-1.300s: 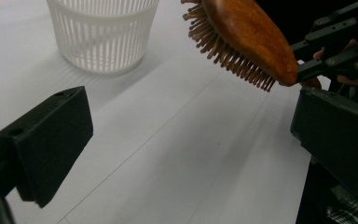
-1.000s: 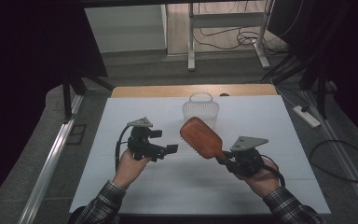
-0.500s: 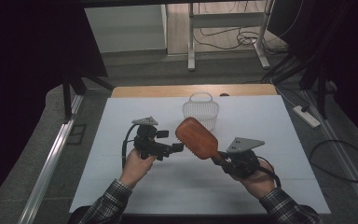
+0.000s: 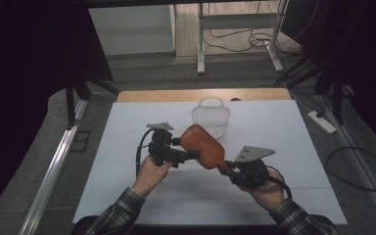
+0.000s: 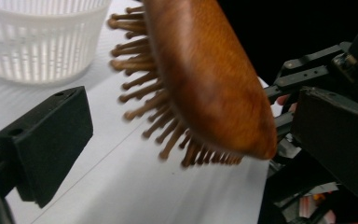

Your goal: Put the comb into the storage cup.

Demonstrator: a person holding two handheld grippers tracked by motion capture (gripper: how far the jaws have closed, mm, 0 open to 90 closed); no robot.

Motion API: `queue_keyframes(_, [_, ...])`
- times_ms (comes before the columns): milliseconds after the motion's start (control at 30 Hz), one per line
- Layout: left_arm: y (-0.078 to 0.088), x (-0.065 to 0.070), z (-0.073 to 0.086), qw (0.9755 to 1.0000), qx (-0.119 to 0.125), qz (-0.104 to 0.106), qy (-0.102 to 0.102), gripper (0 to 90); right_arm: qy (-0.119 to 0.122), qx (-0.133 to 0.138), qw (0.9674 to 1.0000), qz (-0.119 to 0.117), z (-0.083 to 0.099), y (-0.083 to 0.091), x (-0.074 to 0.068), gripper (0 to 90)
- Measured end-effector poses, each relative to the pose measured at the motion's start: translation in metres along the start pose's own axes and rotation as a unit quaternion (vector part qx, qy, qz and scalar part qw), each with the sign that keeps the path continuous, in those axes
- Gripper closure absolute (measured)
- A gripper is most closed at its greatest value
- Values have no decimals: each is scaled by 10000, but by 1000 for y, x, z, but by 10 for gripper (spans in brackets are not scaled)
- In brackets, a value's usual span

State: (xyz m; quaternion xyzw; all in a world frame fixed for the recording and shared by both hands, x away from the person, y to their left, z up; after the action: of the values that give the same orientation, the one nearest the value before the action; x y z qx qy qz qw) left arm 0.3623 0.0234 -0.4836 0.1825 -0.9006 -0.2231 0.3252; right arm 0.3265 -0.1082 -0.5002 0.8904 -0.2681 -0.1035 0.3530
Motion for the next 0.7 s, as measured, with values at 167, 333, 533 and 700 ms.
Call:
queue_keyframes(167, [-5,3,-1,9999,-41,98,11,0,26,15,10000,-26,0,0,-2,719])
queue_keyframes(333, [-8,4,-2,9997,-59,228,53,0,82,32,10000,-10,0,0,-4,719])
queue_keyframes(533, [-11,3,-1,9996,-111,242,87,11,129,58,9999,-33,-1,-1,-6,719])
queue_keyframes(700, [-10,6,1,9993,-99,339,127,140,182,34,9998,-16,1,-2,-6,719])
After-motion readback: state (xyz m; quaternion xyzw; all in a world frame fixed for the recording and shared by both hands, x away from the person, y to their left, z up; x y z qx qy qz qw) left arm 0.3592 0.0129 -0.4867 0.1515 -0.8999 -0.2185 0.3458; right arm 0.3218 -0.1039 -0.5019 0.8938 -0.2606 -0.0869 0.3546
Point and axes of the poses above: each handheld gripper's, and its own axes: y roughly backward along the jaws, z roughly out of its underside, x roughly to its right, the point moved 10 cm from there along -y, roughly forward along the jaws, and after that the axes turned 6 degrees about -x, right-handed, at the moved point
